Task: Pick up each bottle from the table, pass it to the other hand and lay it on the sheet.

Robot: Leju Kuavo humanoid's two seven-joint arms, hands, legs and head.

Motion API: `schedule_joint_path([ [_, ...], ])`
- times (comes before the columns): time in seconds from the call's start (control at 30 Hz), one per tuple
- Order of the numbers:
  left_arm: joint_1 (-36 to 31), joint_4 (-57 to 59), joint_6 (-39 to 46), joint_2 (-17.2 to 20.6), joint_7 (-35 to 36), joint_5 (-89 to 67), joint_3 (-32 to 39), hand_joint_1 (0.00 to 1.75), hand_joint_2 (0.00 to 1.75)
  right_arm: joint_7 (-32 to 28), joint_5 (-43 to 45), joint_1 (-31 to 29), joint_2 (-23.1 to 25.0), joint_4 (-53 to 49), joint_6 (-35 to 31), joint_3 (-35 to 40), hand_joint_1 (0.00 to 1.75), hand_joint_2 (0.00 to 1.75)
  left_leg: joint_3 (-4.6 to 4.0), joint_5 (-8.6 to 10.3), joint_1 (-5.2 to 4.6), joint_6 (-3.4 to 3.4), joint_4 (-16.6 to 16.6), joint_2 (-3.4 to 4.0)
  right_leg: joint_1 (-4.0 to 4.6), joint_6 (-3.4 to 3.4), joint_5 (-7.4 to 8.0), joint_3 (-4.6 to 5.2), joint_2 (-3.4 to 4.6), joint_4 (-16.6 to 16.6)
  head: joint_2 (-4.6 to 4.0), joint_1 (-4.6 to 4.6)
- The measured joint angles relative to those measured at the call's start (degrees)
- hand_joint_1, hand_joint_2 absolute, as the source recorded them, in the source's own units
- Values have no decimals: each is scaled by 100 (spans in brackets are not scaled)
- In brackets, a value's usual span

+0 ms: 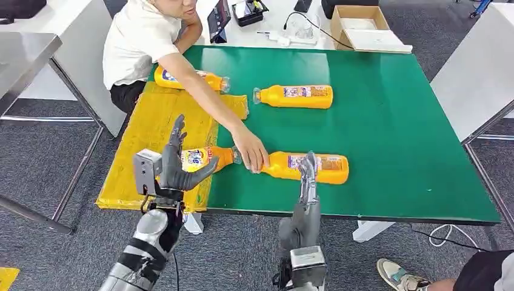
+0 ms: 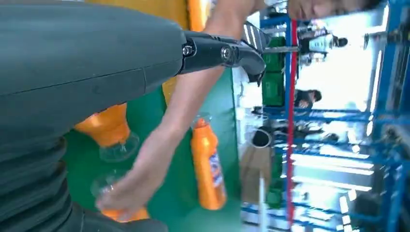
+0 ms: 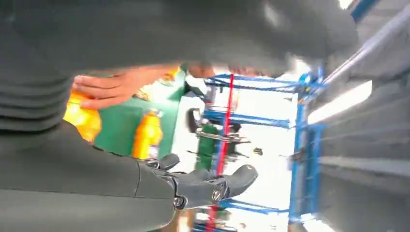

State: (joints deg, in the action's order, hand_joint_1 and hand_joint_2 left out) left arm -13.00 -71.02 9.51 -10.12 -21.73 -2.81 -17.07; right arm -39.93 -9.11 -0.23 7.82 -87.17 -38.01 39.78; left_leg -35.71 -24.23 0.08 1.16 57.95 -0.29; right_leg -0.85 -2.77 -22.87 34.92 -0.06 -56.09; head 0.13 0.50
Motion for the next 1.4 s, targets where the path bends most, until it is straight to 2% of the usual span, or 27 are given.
schedule_joint_path([
  [0.2, 531, -777, 218, 138, 7, 207, -205, 0, 175, 0, 183, 171, -46, 0, 15, -262, 0, 0, -1, 0, 0, 0, 0, -1, 0, 0, -1, 2, 0, 0, 0, 2],
  [0.23, 576, -843, 220, 151, 7, 207, -221, 0, 175, 0, 185, 184, -50, -2, 15, -282, 0, 175, -1, 0, 0, 0, 0, 0, 0, 1, -1, 2, 0, 0, 0, 0],
  [0.37, 691, -1044, 374, 192, 0, 255, -242, 0, 175, 4, -26, 232, -50, 7, 9, -374, 0, 175, 0, 0, 0, 0, 0, 0, 0, 1, -1, 1, 0, 0, 0, 0],
  [0.5, 935, -1300, 636, 247, -88, 288, -247, 0, 175, 357, -2410, 279, 4, 326, 0, -1081, 0, 175, 1, 0, 0, 0, 0, -2, 1, 1, -1, 1, -1, 1, 0, 2],
  [0.6, 942, -1319, 651, 258, -138, 362, -330, 0, 175, 617, -3367, 10, -138, 952, -2, -1799, 0, 175, 1, 1, -1, 2, 0, -9, -2, -1, 0, -5, -2, 2, 0, -2],
  [0.73, 936, -1319, 616, 258, -171, 478, -450, 0, 175, 984, -3780, -564, -461, 2056, 18, -2448, 0, 175, 1, 6, -17, 9, 0, -4, -16, -13, 10, -4, -1, 4, 0, 0],
  [0.97, 876, -1315, 566, 258, -173, 504, -597, 0, 175, 1600, -4428, -1303, -734, 3536, 0, -2544, 0, 175, 2, 8, -14, 10, 1, -4, -12, -14, 10, -2, -1, 1, 0, 0],
  [1.4, 863, -1300, 703, 242, -166, 316, -649, 0, 175, 1991, -4807, -1941, -868, 4610, 35, -2526, 0, 175, 0, 9, -16, 11, 1, -2, -15, -14, 10, -1, 0, 2, 0, 2],
])
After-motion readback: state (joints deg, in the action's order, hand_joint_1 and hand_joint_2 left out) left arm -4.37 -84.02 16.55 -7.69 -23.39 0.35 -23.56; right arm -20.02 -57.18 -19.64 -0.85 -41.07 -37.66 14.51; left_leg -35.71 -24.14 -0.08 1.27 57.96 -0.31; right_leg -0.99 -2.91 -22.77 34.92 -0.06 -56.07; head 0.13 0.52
